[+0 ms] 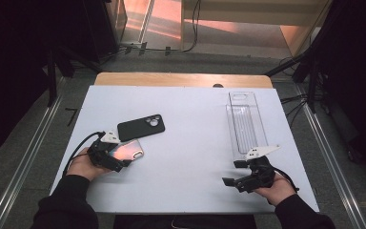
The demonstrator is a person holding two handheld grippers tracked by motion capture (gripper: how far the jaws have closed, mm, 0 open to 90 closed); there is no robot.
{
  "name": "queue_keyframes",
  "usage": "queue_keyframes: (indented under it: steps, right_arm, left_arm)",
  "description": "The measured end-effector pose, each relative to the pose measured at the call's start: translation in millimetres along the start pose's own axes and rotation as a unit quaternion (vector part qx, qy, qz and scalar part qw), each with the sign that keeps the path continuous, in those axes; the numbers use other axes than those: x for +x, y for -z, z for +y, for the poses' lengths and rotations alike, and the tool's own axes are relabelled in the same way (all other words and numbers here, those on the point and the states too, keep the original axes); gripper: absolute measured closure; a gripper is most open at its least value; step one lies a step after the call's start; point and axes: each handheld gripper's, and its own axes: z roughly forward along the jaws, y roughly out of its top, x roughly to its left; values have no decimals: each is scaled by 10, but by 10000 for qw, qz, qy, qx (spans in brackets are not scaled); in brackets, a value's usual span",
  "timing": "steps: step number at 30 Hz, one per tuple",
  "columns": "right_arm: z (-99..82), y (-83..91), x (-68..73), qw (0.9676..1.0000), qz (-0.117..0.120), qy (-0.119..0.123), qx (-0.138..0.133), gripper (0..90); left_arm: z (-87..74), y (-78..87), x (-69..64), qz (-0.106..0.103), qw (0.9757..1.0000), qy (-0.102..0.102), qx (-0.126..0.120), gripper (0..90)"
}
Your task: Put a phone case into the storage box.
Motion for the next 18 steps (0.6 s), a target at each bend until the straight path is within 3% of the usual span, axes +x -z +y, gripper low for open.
queue_keyframes:
  steps: [18]
  right_arm:
    - [-1, -1, -3, 10000, 2, 12, 8, 126]
  left_arm:
    - [-21, 10, -11, -25, 9999, -86, -104, 150]
